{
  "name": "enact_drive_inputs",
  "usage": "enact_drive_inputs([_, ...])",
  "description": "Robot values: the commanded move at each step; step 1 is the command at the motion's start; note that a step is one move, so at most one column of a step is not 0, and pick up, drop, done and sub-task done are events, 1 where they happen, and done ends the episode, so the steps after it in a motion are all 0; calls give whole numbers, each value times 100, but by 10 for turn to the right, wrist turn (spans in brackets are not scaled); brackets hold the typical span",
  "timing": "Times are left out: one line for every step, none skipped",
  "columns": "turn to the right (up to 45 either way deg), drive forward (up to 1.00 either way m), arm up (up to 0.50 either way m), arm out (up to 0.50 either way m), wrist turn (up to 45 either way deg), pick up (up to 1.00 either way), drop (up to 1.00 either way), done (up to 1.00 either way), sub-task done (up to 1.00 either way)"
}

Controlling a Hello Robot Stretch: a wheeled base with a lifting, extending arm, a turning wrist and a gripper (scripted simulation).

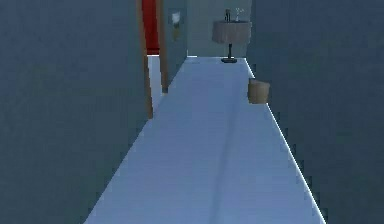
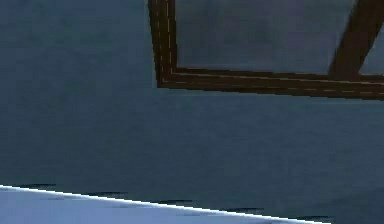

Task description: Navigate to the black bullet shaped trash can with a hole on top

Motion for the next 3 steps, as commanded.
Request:
enact_drive_inputs([0, 100, 0, 0, 0, 0, 0, 0, 0])
enact_drive_inputs([-30, 0, 0, 0, 0, 0, 0, 0, 0])
enact_drive_inputs([0, 100, 0, 0, 0, 0, 0, 0, 0])
